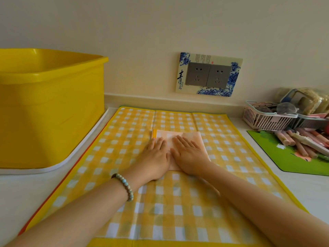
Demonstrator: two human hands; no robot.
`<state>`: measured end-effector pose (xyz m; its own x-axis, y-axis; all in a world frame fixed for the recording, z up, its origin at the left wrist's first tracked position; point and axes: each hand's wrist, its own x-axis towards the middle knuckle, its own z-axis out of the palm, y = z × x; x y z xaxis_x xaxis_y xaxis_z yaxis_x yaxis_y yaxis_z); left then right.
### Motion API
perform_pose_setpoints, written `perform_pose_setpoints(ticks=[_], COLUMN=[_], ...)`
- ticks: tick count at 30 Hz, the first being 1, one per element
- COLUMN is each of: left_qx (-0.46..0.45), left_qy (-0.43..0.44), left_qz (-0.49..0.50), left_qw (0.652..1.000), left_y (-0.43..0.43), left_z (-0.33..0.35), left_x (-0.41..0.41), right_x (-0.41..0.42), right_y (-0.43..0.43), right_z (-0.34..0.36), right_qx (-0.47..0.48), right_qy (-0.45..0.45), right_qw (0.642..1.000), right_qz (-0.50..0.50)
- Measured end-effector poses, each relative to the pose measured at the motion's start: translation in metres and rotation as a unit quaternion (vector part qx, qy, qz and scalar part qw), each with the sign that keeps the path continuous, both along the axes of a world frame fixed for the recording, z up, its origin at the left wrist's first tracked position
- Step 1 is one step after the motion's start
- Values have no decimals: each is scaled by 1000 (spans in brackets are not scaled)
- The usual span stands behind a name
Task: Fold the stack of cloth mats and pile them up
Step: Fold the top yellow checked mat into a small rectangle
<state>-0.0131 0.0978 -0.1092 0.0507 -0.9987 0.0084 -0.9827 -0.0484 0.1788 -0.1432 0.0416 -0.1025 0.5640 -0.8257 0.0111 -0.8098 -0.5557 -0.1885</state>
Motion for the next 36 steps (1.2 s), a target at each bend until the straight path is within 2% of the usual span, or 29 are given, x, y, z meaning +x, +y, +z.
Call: perform_pose_setpoints(ticks=[7, 13, 18, 23, 29, 36], left_qx=[49, -50, 1, -10, -20, -20], left_qy=[8, -12, 20, 25, 23, 15], left_qz=[8, 33, 6, 3, 5, 21], left_qw=[999, 998, 1000, 1000, 1000, 999], left_y=[-1, -29, -39, -44, -49, -48], left_z=[12, 27, 15, 9, 1, 3], left_x=[0, -2, 12, 15, 17, 15], right_x=[-41, -40, -39, -22, 14, -9], right_y=[-8, -7, -10, -34, -52, -58], right_z=[5, 6, 8, 16, 9, 6], right_qx=[4, 2, 8, 3, -7, -7], right_qy=[14, 21, 44, 58, 19, 41], right_qw=[998, 998, 998, 998, 998, 999], right_qz=[-61, -53, -48, -12, 52, 27])
